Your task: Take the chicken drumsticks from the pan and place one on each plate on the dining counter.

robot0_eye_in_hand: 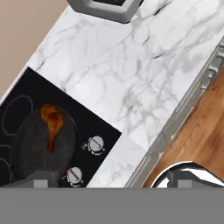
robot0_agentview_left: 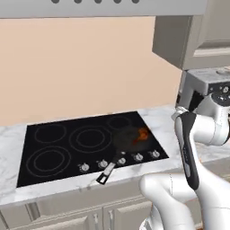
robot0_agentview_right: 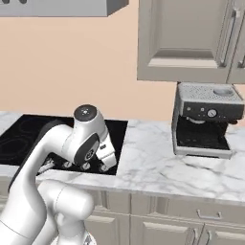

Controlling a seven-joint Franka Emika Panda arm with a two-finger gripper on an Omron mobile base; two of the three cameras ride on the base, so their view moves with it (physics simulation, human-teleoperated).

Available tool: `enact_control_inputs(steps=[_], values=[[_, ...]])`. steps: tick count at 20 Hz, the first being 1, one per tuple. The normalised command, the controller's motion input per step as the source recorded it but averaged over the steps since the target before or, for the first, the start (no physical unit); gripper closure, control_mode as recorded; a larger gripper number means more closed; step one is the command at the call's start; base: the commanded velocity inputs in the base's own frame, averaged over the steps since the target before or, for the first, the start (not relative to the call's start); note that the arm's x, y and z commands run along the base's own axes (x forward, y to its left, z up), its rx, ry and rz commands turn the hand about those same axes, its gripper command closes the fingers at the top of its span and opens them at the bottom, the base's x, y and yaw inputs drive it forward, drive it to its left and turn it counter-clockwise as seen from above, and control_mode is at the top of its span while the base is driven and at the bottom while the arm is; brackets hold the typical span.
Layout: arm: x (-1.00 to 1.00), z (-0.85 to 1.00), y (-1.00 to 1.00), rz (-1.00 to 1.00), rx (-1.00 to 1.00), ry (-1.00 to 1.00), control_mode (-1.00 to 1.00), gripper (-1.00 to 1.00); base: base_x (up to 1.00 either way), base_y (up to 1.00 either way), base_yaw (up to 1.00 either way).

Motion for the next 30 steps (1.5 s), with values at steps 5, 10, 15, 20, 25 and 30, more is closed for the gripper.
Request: enact_control_inputs(steps=[5, 10, 15, 20, 25, 30], values=[[0.00, 0.00, 0.00, 0.00, 0.00, 0.00, 1.00, -1.00, 0.15, -0.48, 0.78], [0.42, -0.52, -0.34, 0.33, -0.01, 0.03, -1.00, -1.00, 0.06, -0.10, 0.14], [0.86, -0.35, 0.08, 0.04, -0.10, 0.09, -1.00, -1.00, 0.00, 0.00, 0.00], [0.89, -0.51, 0.34, 0.00, -0.07, 0.15, -1.00, -1.00, 0.00, 0.00, 0.00], [0.77, -0.39, 0.00, 0.00, -0.12, 0.18, -1.00, -1.00, 0.00, 0.00, 0.00], [0.72, -0.31, -0.13, 0.00, -0.03, 0.15, -1.00, -1.00, 0.00, 0.00, 0.00]])
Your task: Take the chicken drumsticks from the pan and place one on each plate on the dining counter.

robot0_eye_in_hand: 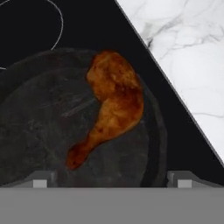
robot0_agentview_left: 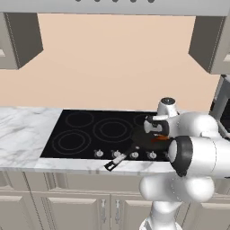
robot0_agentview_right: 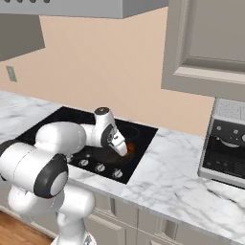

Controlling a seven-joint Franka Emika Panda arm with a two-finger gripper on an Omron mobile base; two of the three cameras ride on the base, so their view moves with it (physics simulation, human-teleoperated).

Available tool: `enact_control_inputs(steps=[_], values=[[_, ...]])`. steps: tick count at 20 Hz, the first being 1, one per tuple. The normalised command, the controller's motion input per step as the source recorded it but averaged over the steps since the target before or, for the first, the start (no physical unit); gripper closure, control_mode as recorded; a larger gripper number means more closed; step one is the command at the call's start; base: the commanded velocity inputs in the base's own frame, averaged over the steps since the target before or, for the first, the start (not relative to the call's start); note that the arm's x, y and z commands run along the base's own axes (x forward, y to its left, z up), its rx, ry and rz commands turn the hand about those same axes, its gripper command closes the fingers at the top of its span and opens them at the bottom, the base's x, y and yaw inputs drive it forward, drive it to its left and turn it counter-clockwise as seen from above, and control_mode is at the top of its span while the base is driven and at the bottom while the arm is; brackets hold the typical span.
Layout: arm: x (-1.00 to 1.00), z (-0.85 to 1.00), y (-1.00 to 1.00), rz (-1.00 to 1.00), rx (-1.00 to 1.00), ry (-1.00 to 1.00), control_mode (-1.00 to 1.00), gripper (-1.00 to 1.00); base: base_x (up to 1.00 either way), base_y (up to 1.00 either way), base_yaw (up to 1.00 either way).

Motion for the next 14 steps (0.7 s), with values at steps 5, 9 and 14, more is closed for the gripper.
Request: enact_control_inputs(steps=[5, 9, 14], values=[[0.50, -0.38, -0.52, 0.00, 0.00, 0.05, -1.00, -1.00, 0.00, 0.00, 0.00], [0.30, -0.42, -0.13, 0.00, 0.00, 0.01, -1.00, -1.00, 0.00, 0.00, 0.00], [0.02, -0.49, 0.00, -0.01, -0.07, 0.03, -1.00, -1.00, 0.00, 0.00, 0.00]])
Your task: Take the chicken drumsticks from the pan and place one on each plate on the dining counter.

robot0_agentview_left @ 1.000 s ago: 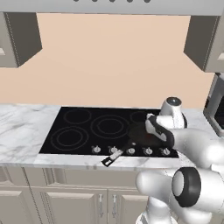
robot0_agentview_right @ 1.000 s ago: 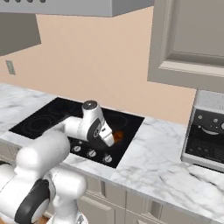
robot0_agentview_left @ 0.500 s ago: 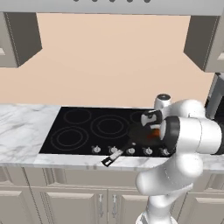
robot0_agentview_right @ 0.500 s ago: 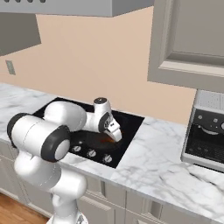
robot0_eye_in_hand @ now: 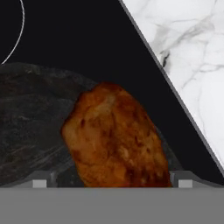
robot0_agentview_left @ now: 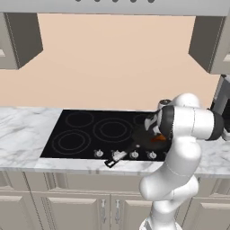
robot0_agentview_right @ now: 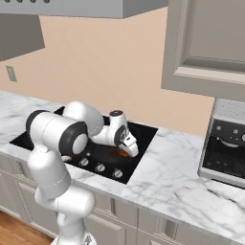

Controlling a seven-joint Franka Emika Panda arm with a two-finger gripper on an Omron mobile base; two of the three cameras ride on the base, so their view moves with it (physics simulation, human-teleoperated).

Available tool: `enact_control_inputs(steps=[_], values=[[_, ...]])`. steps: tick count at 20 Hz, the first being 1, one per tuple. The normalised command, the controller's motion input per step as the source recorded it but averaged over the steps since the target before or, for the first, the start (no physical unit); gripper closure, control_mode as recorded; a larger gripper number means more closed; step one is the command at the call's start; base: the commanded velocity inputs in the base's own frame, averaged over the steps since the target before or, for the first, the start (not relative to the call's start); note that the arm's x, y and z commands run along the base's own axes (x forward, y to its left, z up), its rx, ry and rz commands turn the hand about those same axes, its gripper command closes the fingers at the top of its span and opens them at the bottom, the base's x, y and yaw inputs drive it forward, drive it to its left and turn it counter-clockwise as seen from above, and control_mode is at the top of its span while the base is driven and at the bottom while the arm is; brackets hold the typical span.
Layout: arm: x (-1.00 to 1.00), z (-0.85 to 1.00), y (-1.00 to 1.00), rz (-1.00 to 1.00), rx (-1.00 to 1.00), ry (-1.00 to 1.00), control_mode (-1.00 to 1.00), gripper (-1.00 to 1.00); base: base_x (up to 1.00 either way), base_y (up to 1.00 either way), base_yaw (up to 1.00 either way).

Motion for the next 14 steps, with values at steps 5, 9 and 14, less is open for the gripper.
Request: enact_control_inputs(steps=[5, 9, 14], values=[[0.00, -0.54, 0.00, -0.03, -0.07, 0.06, -1.00, -1.00, 0.00, 0.00, 0.00], [-0.01, -0.56, 0.00, -0.04, -0.08, 0.08, -1.00, 1.00, 0.00, 0.00, 0.00], [-0.28, -0.68, -0.39, -0.06, -0.01, 0.01, -1.00, 1.00, 0.00, 0.00, 0.00]])
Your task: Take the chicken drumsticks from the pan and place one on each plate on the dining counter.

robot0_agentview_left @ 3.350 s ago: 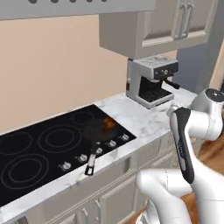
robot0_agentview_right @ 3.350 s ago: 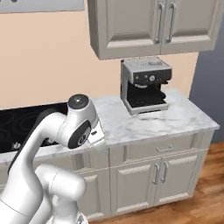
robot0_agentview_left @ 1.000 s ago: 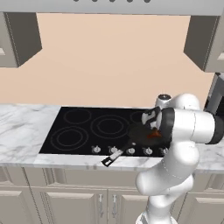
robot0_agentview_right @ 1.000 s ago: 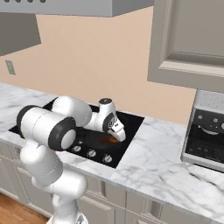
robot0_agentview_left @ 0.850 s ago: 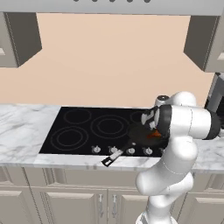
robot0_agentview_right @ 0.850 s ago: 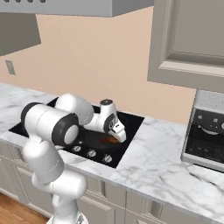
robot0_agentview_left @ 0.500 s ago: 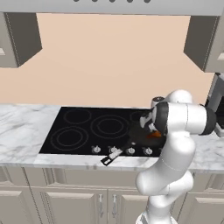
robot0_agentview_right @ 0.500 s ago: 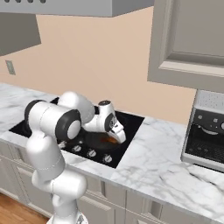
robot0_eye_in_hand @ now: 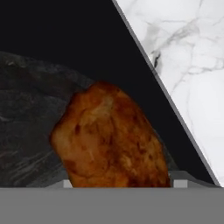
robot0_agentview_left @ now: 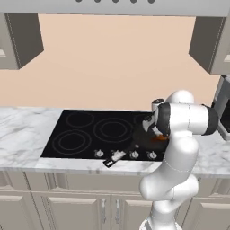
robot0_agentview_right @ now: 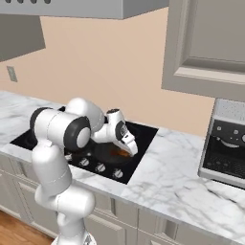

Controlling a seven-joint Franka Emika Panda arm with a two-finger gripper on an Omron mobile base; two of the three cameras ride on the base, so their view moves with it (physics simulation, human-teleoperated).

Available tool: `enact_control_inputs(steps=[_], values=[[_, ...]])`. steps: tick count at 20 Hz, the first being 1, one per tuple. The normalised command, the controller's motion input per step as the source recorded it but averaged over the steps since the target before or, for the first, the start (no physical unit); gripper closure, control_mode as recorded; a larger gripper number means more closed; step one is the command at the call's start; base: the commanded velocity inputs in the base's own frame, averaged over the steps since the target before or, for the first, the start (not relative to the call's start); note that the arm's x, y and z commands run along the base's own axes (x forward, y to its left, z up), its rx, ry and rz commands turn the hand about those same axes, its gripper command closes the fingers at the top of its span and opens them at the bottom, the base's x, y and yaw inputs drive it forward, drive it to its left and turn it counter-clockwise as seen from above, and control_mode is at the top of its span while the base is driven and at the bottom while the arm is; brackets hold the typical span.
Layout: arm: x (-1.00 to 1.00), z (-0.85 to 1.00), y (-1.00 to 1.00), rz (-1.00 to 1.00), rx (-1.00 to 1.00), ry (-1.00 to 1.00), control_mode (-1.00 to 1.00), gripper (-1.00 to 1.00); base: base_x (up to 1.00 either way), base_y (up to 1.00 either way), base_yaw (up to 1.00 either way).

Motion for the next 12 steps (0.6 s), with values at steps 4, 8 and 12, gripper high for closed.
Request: enact_control_inputs(steps=[4, 8, 12], values=[[-0.40, -0.31, -0.52, -0.07, 0.04, -0.02, -1.00, 1.00, 0.00, 0.00, 0.00], [-0.55, 0.80, -0.38, -0.08, 0.30, -0.24, -1.00, 1.00, 0.00, 0.00, 0.00], [-0.76, 1.00, -0.04, -0.01, 0.39, -0.32, -1.00, 1.00, 0.00, 0.00, 0.00]])
